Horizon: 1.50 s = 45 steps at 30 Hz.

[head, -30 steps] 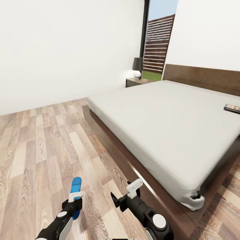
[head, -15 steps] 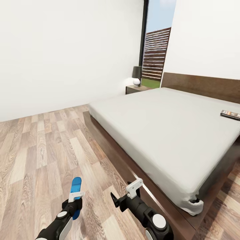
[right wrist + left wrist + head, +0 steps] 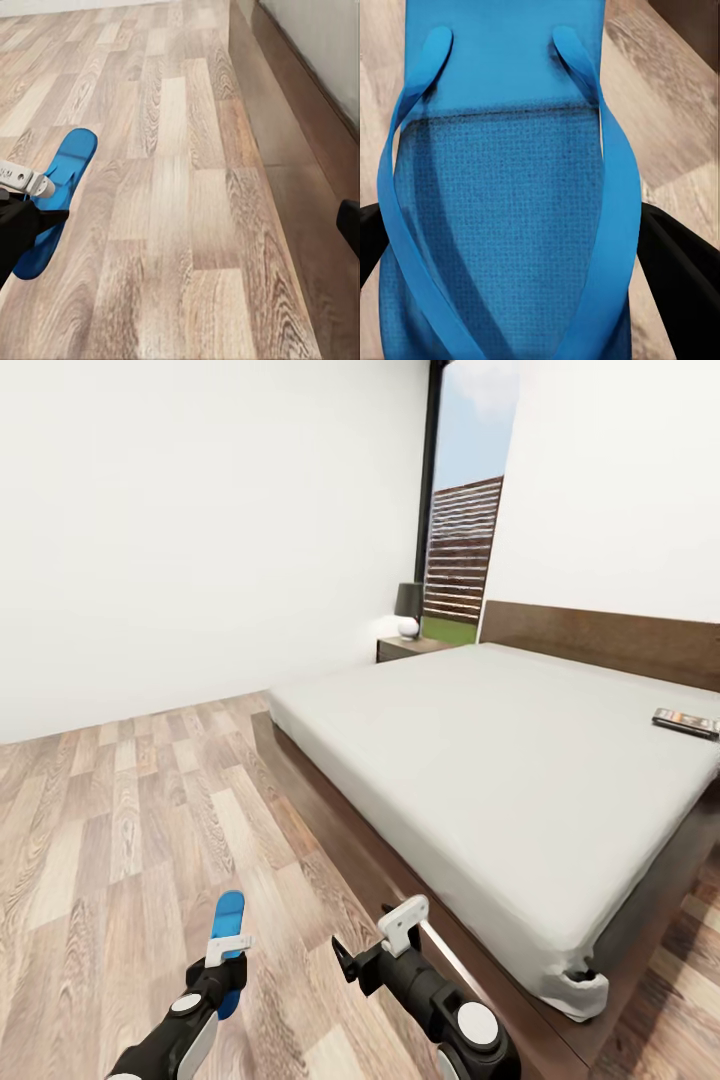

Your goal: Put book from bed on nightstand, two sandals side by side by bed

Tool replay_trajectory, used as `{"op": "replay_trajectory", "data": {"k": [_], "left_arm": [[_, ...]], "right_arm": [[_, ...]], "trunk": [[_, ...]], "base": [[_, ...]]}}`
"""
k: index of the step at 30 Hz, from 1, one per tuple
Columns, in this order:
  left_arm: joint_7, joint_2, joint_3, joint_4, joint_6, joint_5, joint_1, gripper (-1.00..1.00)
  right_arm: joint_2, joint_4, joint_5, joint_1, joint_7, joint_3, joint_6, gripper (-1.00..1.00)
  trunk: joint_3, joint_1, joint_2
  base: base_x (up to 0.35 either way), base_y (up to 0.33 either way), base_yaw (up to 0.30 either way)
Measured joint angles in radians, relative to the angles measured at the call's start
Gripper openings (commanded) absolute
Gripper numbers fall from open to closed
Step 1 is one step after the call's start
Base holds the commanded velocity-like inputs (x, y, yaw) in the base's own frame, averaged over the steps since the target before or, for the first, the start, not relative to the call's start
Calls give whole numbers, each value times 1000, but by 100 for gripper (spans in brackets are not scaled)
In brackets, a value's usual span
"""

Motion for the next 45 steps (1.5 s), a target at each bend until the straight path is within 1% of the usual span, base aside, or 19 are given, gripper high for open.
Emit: {"op": "replay_trajectory", "data": {"k": [11,45], "left_arm": [[0,0,0,0,0,0,0,-100],[0,0,0,0,-2,-1,0,-100]], "right_arm": [[0,1,1,0,0,0,0,100],[3,2,1,0,1,2,1,100]], "trunk": [[43,-5,3],[149,-135,240]], "base": [[0,0,0],[0,0,0]]}}
